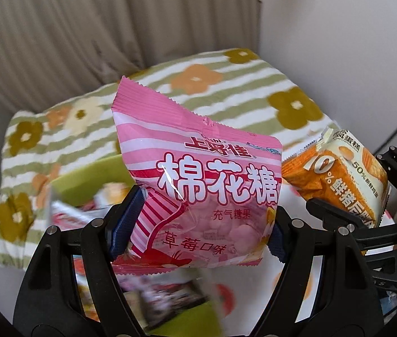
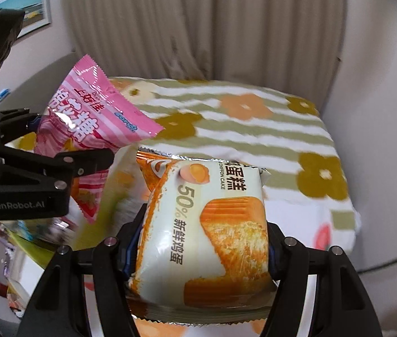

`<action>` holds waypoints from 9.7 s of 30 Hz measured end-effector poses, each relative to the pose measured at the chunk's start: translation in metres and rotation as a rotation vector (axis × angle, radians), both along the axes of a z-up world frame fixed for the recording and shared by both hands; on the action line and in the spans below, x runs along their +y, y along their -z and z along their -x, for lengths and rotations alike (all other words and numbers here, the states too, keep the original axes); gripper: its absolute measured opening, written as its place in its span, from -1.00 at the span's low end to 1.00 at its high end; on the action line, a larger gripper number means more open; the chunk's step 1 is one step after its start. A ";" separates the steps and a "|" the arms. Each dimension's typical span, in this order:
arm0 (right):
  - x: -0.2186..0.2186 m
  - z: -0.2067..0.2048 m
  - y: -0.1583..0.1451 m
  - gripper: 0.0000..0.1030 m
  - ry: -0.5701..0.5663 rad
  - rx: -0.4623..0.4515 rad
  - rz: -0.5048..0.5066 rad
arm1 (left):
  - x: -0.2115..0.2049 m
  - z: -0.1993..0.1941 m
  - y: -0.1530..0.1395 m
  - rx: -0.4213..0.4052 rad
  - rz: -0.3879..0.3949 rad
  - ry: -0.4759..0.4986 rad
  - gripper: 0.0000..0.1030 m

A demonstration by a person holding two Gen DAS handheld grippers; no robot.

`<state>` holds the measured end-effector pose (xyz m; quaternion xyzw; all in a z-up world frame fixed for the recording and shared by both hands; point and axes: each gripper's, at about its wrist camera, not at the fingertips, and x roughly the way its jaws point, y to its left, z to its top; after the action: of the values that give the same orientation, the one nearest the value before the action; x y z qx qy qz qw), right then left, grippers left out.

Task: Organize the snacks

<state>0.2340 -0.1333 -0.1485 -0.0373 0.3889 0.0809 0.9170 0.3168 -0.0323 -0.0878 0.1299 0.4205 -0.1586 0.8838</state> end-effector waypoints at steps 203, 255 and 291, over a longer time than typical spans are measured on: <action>0.146 0.019 0.006 -0.21 -0.089 0.030 -0.129 | 0.165 0.059 0.022 -0.099 -0.148 -0.205 0.02; 0.071 0.143 -0.073 0.99 0.173 -0.178 -0.070 | 0.157 0.197 -0.061 -0.216 0.159 -0.241 0.99; -0.005 0.257 -0.085 0.99 0.286 -0.265 -0.015 | 0.071 0.308 -0.083 -0.352 0.157 -0.240 0.99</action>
<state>-0.0233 -0.1382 -0.0635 0.0149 0.2657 -0.0527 0.9625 0.0083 0.0384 -0.0046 0.0354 0.2584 -0.0595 0.9635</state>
